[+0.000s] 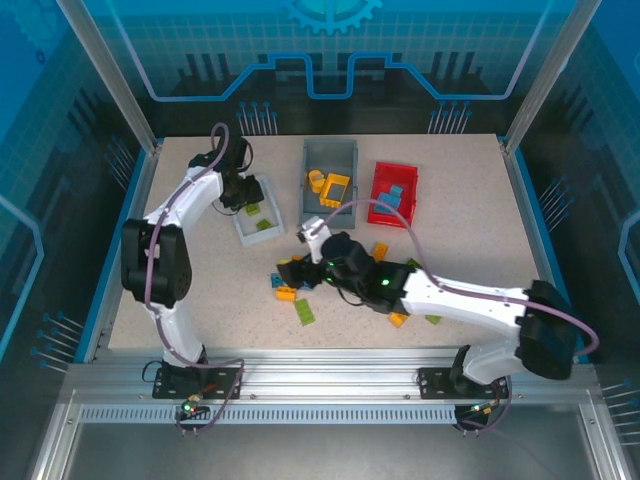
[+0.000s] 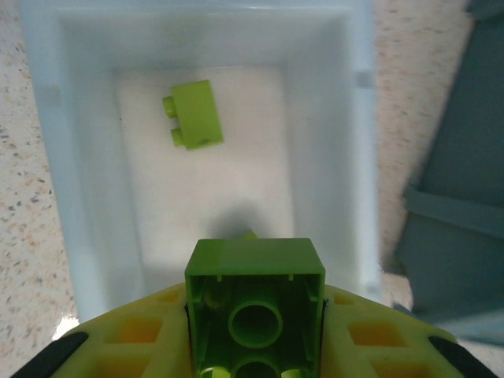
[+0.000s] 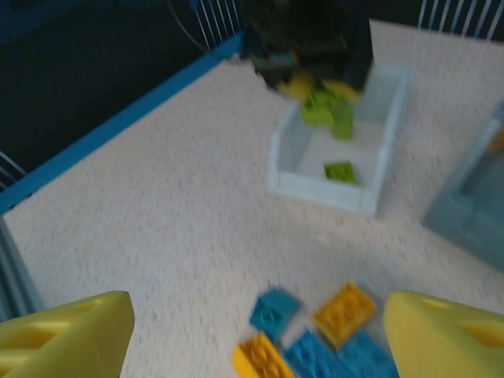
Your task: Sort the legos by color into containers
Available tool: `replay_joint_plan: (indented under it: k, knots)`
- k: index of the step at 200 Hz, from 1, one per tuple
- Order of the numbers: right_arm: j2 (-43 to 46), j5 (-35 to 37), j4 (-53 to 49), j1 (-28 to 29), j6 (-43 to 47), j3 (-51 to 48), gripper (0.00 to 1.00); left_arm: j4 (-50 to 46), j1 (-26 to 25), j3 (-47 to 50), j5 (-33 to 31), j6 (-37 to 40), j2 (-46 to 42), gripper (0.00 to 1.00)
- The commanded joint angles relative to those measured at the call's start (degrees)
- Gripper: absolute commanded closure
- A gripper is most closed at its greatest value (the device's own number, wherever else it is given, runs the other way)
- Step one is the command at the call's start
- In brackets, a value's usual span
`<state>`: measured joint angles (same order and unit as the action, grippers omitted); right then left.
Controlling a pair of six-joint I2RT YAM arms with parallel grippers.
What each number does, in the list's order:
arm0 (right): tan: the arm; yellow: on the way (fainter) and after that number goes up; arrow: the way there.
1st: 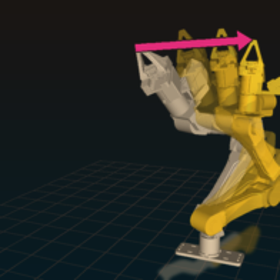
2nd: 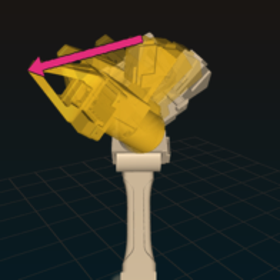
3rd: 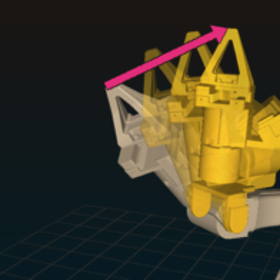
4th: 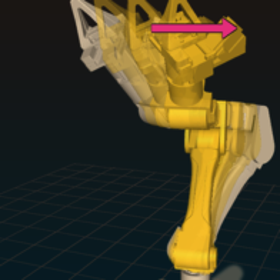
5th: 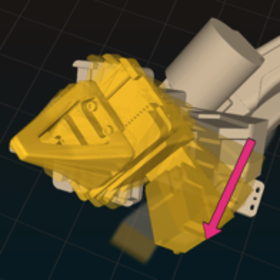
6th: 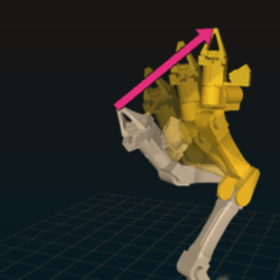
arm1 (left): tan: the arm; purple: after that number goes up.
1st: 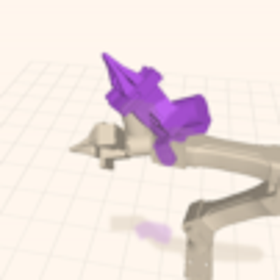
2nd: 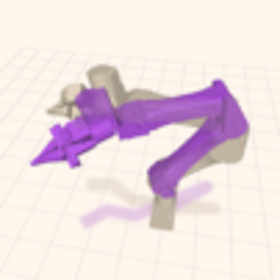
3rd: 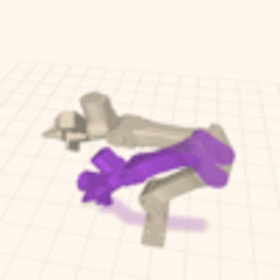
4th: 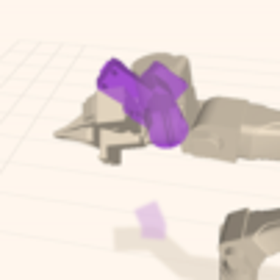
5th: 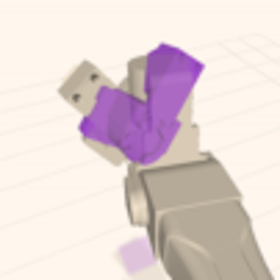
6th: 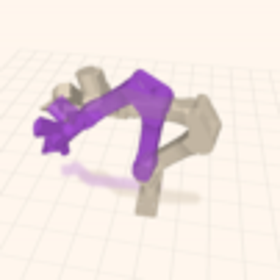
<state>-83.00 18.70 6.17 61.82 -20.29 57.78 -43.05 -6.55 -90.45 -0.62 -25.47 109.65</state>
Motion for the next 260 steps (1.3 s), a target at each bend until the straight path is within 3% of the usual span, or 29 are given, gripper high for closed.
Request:
replay_joint_plan:
  k: [1,17,47,69,89,121,150,183,211,260]
  knots:
    - [-5.50,7.69,8.88,2.07,5.25,5.06,0.16,0.18,1.21,-3.63,4.68,-3.49,3.03,0.84]
    - [-9.37,8.58,13.67,2.06,6.06,6.49,0.15,0.71,1.62,-4.67,5.74,-4.53,5.62,0.83]
    - [-13.29,9.53,13.49,1.99,4.80,8.97,0.14,1.13,2.15,-6.24,6.65,-4.85,9.54,0.77]
    - [-13.25,9.30,12.83,1.74,3.40,8.04,0.14,1.13,2.24,-6.30,7.30,-4.87,9.50,0.56]
    - [-11.57,8.74,11.72,0.91,2.21,6.08,0.13,0.54,2.25,-5.99,7.51,-4.76,7.61,0.48]
    - [-7.97,5.45,6.50,-1.58,3.94,4.07,0.14,-0.57,2.26,-5.93,7.65,-4.67,3.87,0.43]
    - [-5.77,-4.61,-5.20,-5.76,10.43,4.13,0.16,-1.17,2.24,-5.17,8.47,-5.18,0.25,0.45]
    - [-6.91,-13.71,-20.83,-10.89,20.74,3.68,0.20,1.75,1.10,1.58,10.49,-6.58,-9.98,0.44]
    - [-10.37,-18.10,-28.53,-14.28,26.64,5.54,0.20,3.12,-3.54,10.93,12.33,-6.25,-20.80,0.43]
    - [-22.25,-16.99,-38.43,-14.68,33.18,15.03,0.23,2.73,-12.52,29.96,14.70,-10.85,-43.97,0.42]
